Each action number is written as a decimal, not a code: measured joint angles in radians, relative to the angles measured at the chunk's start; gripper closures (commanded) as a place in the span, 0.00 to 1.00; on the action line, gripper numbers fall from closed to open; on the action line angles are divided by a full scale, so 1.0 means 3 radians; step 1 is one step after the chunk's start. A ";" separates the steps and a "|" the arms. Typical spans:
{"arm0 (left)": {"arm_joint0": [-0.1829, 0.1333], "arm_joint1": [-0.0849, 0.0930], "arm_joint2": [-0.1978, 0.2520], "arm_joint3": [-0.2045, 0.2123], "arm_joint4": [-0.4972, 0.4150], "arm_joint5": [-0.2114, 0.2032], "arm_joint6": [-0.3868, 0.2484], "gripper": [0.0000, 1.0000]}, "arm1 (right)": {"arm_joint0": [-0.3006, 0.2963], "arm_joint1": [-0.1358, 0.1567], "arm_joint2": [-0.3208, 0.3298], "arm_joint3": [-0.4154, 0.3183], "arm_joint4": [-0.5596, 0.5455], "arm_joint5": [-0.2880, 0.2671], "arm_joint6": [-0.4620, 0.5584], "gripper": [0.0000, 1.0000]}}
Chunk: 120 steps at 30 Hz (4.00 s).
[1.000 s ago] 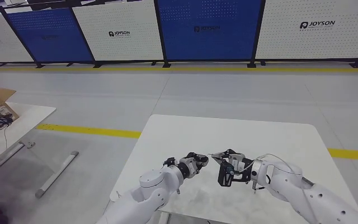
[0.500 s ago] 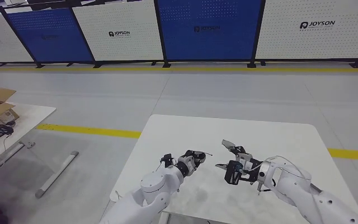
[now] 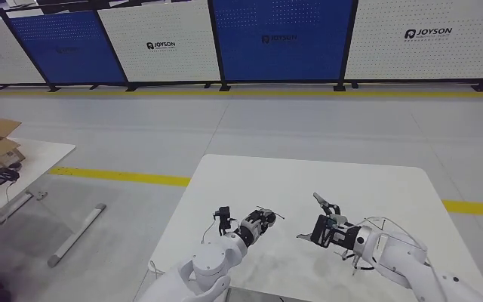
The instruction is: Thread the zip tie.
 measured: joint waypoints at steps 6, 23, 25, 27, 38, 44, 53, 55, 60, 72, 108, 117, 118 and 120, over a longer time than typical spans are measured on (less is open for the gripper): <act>0.0001 -0.0002 -0.0004 0.0013 0.0021 -0.0027 0.0000 1.00 | -0.0006 -0.0001 0.0006 0.0006 0.0008 0.0000 -0.0006 0.00; 0.0203 -0.0005 -0.0080 0.0014 0.0620 -0.0398 -0.0214 1.00 | 0.0630 0.0078 -0.0993 0.0261 0.3366 0.0000 -0.0103 0.00; 0.0214 -0.0008 -0.0092 -0.0001 0.0615 -0.0383 -0.0229 1.00 | 0.0688 0.0050 -0.1050 0.0281 0.3790 0.0000 0.0137 0.00; 0.0225 -0.0011 -0.0100 -0.0011 0.0624 -0.0385 -0.0226 1.00 | 0.0708 0.0039 -0.1053 0.0284 0.4160 0.0000 0.0312 0.00; 0.0226 -0.0011 -0.0100 -0.0011 0.0626 -0.0387 -0.0224 1.00 | 0.0699 0.0040 -0.1048 0.0281 0.4015 0.0000 0.0252 0.00; 0.0226 -0.0011 -0.0100 -0.0011 0.0626 -0.0387 -0.0224 1.00 | 0.0573 0.0052 -0.0795 0.0160 0.4887 0.0000 0.0937 0.00; 0.0226 -0.0011 -0.0100 -0.0011 0.0626 -0.0387 -0.0224 1.00 | 0.0144 -0.0013 0.0120 0.0467 0.6173 0.0000 0.2487 0.00; 0.0226 -0.0011 -0.0100 -0.0011 0.0626 -0.0387 -0.0224 1.00 | 0.0054 -0.0094 0.0289 0.0582 0.6388 0.0000 0.2795 0.00; 0.0226 -0.0011 -0.0100 -0.0011 0.0626 -0.0387 -0.0224 1.00 | -0.0106 -0.0397 0.0648 0.0960 0.6552 0.0000 0.3417 0.00; 0.0227 -0.0016 -0.0096 -0.0001 0.0599 -0.0381 -0.0228 1.00 | -0.0116 -0.0495 0.0723 0.1067 0.6418 0.0000 0.3465 0.00; 0.0110 -0.0156 0.0001 0.0067 0.0217 -0.0209 -0.0026 1.00 | -0.0053 -0.0796 0.0503 0.1335 0.6551 0.0037 0.3530 0.00; 0.0169 -0.0162 -0.0038 -0.0002 0.0233 -0.0212 -0.0033 1.00 | 0.0004 -0.0927 0.0486 0.1548 0.6578 0.0000 0.3630 0.00; 0.0168 -0.0162 -0.0038 -0.0002 0.0233 -0.0212 -0.0033 1.00 | 0.0003 -0.0926 0.0486 0.1547 0.6579 0.0000 0.3631 0.00; 0.0168 -0.0162 -0.0038 -0.0001 0.0233 -0.0211 -0.0034 1.00 | 0.0003 -0.0925 0.0487 0.1546 0.6580 0.0000 0.3632 0.00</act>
